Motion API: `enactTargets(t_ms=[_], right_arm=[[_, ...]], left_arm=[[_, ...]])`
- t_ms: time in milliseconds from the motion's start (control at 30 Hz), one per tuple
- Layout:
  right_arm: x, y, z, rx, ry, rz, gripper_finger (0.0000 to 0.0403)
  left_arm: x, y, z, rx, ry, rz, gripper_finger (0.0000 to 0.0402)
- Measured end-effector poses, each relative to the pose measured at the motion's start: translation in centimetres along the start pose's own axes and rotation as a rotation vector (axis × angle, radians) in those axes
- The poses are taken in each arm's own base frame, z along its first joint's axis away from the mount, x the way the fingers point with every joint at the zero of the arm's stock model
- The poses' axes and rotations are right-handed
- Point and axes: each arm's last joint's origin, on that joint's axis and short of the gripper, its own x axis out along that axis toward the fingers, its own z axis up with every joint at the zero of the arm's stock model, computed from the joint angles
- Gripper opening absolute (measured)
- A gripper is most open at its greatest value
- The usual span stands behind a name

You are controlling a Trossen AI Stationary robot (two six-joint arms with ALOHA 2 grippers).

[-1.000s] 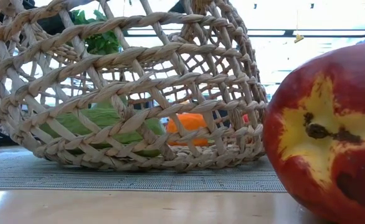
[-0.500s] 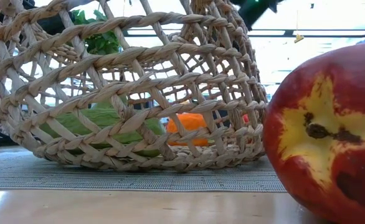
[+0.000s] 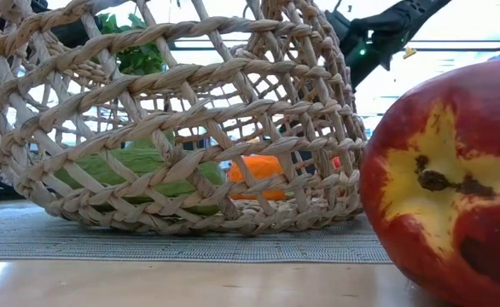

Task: Build produce basket
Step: Put the green apple into the brown basket

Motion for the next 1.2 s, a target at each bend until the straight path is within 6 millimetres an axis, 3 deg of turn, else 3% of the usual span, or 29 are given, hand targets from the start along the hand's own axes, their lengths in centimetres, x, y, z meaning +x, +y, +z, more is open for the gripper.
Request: enactTargets(t_ms=[233,500,767,933,1200], right_arm=[[0.9,0.0,0.7,-0.009,-0.097,-0.01,0.0389],[2.0,-1.6,1.5,-0.035,-0.196,-0.039,0.0383],[7.0,-2.2,-2.1,-0.027,-0.06,-0.04,0.0382],[8.0,-2.3,-3.1,-0.013,-0.022,-0.065,0.0382],[7.9,-2.7,-3.0,-0.03,-0.024,-0.103,0.0382]], left_arm=[[0.0,0.0,0.0,0.0,0.001,-0.001,0.0033],[0.0,0.0,0.0,0.0,0.001,0.0,0.0031],[0.0,0.0,0.0,0.0,0.001,-0.001,0.0033],[0.0,0.0,0.0,0.0,0.001,0.0,0.0036],[0.0,0.0,0.0,0.0,0.001,0.0,0.0029]])
